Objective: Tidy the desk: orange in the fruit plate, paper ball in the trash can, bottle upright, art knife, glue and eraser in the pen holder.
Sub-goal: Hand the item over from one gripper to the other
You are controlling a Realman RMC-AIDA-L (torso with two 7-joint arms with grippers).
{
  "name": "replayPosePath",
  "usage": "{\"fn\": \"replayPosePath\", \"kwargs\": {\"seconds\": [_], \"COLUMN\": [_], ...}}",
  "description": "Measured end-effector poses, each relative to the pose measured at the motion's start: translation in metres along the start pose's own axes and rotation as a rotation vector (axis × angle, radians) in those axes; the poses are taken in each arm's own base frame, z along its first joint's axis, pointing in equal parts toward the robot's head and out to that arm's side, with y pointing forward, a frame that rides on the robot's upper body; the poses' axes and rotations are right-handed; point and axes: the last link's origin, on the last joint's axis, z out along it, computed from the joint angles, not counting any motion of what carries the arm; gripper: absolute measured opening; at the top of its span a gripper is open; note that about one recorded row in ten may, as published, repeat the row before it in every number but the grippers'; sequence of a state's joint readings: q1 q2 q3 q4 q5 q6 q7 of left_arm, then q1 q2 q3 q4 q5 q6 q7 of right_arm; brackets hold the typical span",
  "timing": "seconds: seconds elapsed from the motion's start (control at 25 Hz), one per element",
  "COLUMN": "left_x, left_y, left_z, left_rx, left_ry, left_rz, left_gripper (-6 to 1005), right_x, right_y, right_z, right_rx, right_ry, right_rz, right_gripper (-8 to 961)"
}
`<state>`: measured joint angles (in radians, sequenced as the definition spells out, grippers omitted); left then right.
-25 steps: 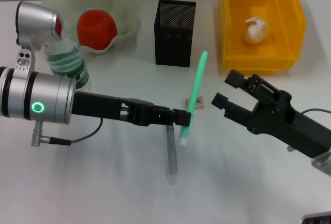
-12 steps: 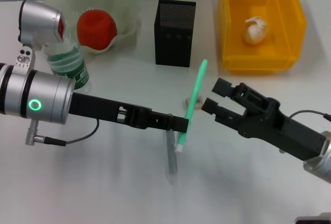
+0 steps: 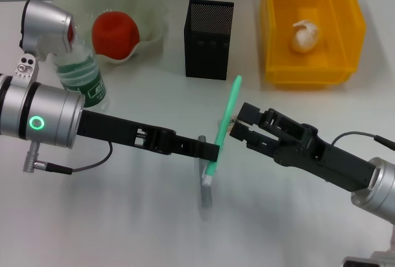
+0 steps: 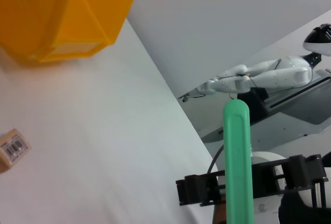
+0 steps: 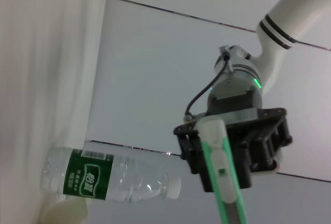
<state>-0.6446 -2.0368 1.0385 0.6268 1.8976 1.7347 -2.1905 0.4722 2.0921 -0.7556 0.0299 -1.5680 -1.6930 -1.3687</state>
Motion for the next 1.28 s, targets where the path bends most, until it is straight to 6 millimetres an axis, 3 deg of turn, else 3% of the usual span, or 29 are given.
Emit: {"fn": "replayPosePath", "kwargs": {"seconds": [1.28], "left_x": [0.0063], "left_y": [0.0039], "left_z": [0.0005], "left_rx": [0.038], "left_ry": [-0.073], "left_rz": [-0.003], "left_gripper": [147], "right_x": [-0.0057], "right_y": [0.0039], "right_z": [0.0082], "right_rx": [-0.026], "right_ry": [-0.096], "right_rz": [-0.129], "right_gripper": [806]}}
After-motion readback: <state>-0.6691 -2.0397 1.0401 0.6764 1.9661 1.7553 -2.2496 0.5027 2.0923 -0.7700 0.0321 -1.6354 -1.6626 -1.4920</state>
